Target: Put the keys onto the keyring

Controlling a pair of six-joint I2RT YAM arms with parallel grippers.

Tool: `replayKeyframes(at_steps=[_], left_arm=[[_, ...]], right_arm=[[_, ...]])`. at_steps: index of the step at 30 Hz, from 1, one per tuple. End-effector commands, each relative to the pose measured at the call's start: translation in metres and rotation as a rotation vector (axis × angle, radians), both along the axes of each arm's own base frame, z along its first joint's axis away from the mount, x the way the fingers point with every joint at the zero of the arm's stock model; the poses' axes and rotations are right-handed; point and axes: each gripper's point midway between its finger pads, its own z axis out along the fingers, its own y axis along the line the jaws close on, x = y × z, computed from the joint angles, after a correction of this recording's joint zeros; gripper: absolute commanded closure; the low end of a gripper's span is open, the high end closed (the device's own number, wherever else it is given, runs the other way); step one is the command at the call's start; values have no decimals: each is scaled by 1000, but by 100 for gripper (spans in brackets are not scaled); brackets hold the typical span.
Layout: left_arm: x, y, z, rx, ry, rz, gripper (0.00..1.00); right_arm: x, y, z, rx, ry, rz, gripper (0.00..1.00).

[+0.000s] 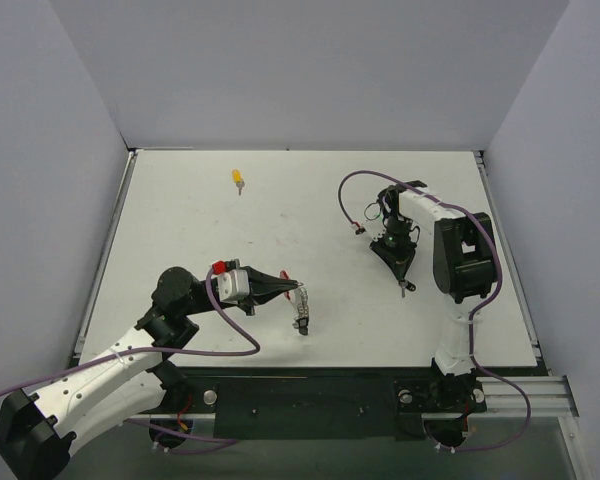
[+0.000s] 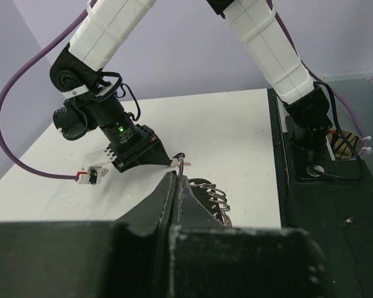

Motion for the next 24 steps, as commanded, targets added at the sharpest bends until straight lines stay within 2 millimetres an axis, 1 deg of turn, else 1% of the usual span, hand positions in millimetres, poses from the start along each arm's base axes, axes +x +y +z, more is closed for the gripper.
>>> replayKeyframes(at_steps=[1,19,24], left_arm=[[-3,3,25,-52,-75,-2,100],[-3,3,26,-55,-74,-1,100],[-3,3,25,-53,-73,-3,100]], right_arm=[[-9,-3,8,-34,50,-1,89],[-10,-2,8,-38,56,-15,88],[-11,-2,8,-39,59,-16,84]])
